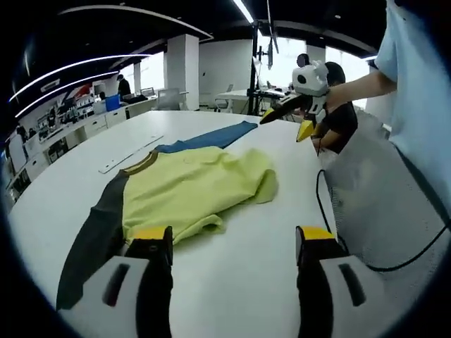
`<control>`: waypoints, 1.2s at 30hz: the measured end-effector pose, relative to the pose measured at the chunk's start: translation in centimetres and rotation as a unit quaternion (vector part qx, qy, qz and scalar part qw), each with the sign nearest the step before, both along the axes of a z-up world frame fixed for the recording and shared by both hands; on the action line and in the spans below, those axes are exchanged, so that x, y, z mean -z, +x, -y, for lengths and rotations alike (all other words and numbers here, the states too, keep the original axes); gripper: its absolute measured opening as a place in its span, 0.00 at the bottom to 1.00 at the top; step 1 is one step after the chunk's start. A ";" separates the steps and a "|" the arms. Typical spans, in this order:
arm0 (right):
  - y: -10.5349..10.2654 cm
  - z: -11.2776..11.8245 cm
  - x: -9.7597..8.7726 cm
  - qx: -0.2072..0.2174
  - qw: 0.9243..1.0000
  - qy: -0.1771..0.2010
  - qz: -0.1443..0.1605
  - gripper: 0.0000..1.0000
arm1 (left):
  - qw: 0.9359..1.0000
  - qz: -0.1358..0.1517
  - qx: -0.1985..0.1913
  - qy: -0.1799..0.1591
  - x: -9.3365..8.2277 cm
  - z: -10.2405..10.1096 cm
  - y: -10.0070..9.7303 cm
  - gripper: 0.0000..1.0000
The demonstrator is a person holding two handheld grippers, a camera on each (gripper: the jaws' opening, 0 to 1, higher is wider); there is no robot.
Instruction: Fold the garment on the visible template until the final outline fits inside the template.
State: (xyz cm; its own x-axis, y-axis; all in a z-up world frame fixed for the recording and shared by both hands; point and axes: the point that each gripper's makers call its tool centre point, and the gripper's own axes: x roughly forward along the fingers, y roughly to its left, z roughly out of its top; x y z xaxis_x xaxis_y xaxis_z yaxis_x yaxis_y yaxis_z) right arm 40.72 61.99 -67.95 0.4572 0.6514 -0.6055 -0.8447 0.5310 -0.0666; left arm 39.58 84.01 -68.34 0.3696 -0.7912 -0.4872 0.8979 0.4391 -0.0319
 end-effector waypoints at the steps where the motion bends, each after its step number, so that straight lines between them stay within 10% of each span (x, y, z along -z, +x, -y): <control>1: 0.0 0.0 0.2 -0.005 1.000 -0.012 0.005 0.67 | 1.000 0.001 -0.003 -0.002 -0.1 -0.1 0.0 0.68; 13: 0.5 -1.3 2.9 -0.086 0.989 -0.115 0.036 0.21 | 0.999 -0.008 -0.037 -0.019 0.0 -0.8 -2.0 0.62; 27: 1.7 -1.5 5.6 -0.104 0.981 -0.161 0.028 0.09 | 0.998 -0.017 -0.060 -0.026 0.0 -1.9 -3.7 0.60; 36: 3.3 -2.8 2.9 -0.094 0.985 -0.143 0.034 0.00 | 0.997 -0.031 -0.072 -0.018 1.2 -2.7 -4.3 0.59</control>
